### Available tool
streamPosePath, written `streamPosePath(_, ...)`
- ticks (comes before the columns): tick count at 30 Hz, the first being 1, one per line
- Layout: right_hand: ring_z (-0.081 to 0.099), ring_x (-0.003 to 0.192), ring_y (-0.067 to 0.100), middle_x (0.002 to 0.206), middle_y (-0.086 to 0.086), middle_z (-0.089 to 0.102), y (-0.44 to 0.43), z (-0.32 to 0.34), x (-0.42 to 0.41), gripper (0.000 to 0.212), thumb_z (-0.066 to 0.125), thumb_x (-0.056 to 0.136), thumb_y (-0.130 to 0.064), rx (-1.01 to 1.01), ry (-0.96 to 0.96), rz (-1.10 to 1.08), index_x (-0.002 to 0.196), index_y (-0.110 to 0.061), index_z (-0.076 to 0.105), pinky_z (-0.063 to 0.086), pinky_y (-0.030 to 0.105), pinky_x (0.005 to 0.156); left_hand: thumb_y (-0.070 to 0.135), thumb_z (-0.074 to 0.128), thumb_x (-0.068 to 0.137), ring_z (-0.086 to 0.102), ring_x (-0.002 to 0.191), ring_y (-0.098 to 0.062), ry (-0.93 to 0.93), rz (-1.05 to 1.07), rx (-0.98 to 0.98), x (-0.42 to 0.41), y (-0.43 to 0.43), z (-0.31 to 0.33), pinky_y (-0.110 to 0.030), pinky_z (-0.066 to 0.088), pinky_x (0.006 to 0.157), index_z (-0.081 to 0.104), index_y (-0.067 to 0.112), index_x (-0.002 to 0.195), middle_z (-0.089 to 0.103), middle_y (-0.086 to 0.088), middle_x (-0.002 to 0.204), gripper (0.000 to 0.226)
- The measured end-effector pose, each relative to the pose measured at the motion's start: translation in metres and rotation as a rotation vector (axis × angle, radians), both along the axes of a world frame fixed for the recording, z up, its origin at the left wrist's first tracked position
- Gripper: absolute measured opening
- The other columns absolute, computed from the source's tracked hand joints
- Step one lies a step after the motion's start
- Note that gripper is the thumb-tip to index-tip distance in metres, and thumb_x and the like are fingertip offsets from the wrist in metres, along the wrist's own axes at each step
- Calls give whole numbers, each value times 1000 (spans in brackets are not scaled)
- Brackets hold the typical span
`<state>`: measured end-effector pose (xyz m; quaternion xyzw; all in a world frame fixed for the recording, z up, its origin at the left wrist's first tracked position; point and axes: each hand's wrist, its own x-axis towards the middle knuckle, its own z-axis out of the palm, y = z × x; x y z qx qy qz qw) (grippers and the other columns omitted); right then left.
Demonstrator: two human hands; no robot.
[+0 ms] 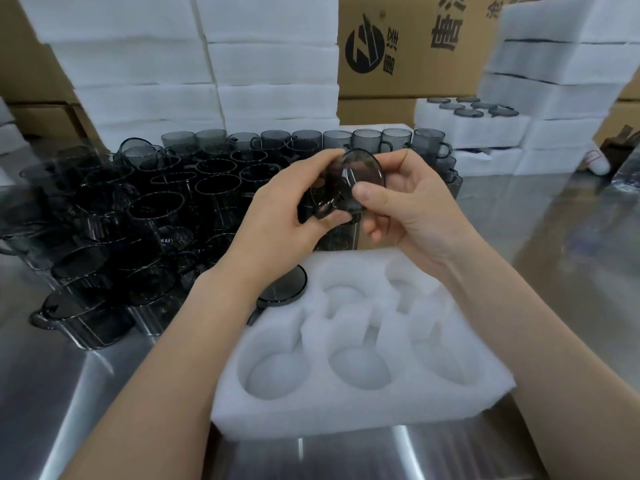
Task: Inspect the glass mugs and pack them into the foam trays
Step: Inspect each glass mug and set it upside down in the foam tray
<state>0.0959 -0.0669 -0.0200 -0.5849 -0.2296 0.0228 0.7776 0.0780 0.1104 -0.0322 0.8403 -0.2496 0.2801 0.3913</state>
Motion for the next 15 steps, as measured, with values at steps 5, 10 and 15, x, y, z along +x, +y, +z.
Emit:
streamPosePath(5,53,34,16,60,0,65,4,-3,1,29,71,85,-27,-64,-97,-198,86,-14,45,37,19,32,19,78,81,52,118,1,-65,-39,43,2,0,-1,-11,35,102,51,16,139,55,15,127,63)
streamPosePath(10,57,34,22,56,7,64,3,-3,1,26,47,103,-25,-35,-72,-233,81,-13,42,39,21,30,11,76,83,51,127,-6,-66,-68,17,2,-1,-2,-19,38,107,48,18,141,54,8,136,65)
streamPosePath(15,64,51,27,81,9,68,3,2,-1,32,54,93,-44,-81,56,-100,101,-14,51,53,32,46,-5,69,83,28,144,-4,-48,-57,48,0,0,-2,-25,30,117,43,20,146,32,-5,157,72)
